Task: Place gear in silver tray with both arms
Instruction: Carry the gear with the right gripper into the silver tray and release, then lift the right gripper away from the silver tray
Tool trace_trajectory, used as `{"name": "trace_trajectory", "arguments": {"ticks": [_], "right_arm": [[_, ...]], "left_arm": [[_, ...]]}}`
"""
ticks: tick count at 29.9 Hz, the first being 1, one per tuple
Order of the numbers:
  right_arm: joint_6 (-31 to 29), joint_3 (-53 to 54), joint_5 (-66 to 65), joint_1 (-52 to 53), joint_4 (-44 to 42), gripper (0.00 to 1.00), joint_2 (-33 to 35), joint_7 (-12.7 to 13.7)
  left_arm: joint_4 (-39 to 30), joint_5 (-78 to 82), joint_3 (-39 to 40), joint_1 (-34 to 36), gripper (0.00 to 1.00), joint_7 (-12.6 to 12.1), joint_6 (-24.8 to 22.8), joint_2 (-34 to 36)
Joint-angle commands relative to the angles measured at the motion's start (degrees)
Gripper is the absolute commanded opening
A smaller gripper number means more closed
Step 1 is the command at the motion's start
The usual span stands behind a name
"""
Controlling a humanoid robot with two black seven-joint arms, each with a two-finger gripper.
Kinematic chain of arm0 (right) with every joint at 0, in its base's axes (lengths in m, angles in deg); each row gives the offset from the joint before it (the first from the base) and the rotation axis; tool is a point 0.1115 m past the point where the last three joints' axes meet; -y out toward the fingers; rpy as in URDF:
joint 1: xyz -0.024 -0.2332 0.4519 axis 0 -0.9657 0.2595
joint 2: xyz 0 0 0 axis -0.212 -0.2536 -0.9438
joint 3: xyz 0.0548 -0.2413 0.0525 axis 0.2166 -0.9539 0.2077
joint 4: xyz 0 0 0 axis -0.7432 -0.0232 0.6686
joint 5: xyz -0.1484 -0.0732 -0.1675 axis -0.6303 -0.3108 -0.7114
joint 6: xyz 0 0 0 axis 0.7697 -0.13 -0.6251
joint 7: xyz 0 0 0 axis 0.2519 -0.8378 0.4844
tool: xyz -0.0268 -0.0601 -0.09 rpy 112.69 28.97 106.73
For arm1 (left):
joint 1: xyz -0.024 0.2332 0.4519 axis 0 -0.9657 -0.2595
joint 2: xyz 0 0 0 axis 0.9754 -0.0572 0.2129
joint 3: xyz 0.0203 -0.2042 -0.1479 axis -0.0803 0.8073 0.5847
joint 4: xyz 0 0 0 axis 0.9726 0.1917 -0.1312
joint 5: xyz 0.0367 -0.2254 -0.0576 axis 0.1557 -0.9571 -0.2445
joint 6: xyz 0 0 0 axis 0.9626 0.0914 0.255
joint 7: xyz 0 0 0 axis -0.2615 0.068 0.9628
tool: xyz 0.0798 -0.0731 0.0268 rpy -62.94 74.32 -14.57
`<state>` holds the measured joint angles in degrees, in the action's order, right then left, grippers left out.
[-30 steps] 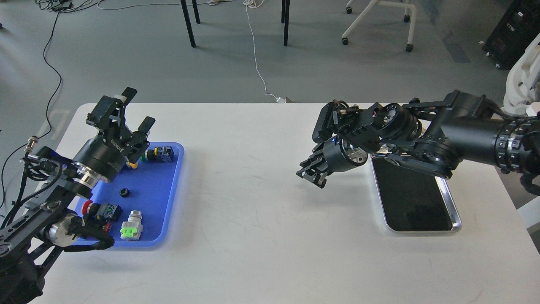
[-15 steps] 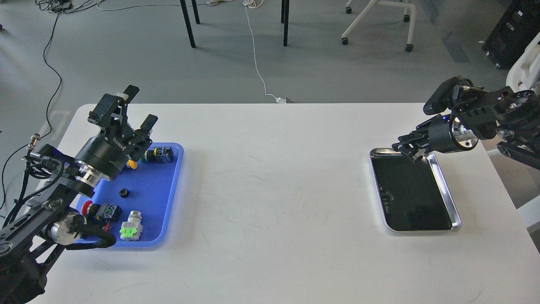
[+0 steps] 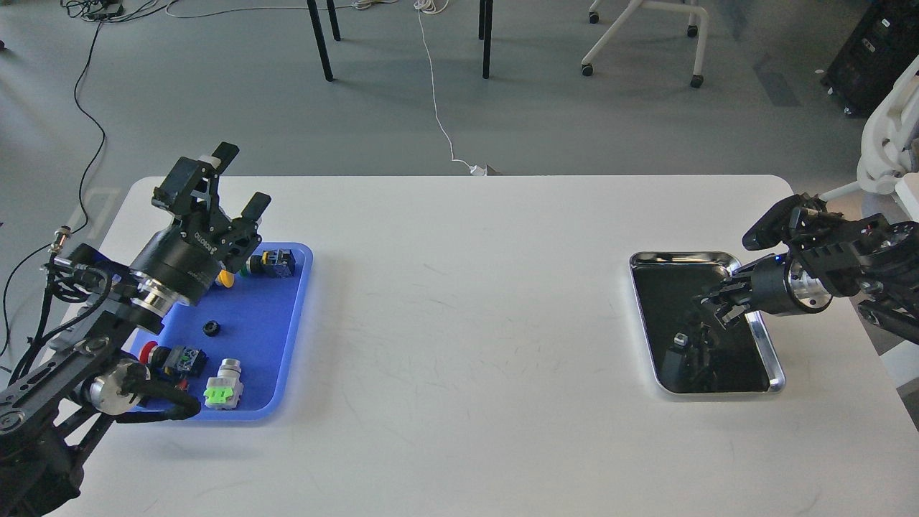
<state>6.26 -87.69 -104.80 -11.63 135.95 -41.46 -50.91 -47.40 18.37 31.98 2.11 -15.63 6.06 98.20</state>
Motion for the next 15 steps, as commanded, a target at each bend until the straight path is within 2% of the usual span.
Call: {"name": "trace_trajectory", "arguments": {"ticks": [1, 3, 6, 10, 13, 15], "right_arm": [[1.55, 0.52, 0.09, -1.27, -2.34, 0.20, -1.53, 0.00], [1.82, 0.61, 0.17, -1.62, -2.88, 0.22, -2.06, 0.00], [1.82, 0.61, 0.26, -1.54, -2.88, 0.33, -2.16, 0.00], [1.91, 0.70, 0.35, -1.28, -2.44, 0.65, -1.89, 0.00], [1.91, 0.87, 0.53, -0.75, -2.09, 0.84, -1.54, 0.00], [1.99, 2.45, 0.70, -0.13, -0.86, 0.88, -1.02, 0.00]], "left_arm": [[0.00, 0.00, 0.02, 0.01, 0.98, 0.00, 0.00, 0.07], [0.00, 0.00, 0.02, 0.01, 0.98, 0.00, 0.00, 0.16], [0.00, 0.00, 0.02, 0.01, 0.98, 0.00, 0.00, 0.33], [0.00, 0.00, 0.02, 0.10, 0.98, 0.00, 0.00, 0.33], [0.00, 0.00, 0.02, 0.10, 0.98, 0.00, 0.00, 0.33], [0.00, 0.00, 0.02, 0.10, 0.98, 0.00, 0.00, 0.42]]}}
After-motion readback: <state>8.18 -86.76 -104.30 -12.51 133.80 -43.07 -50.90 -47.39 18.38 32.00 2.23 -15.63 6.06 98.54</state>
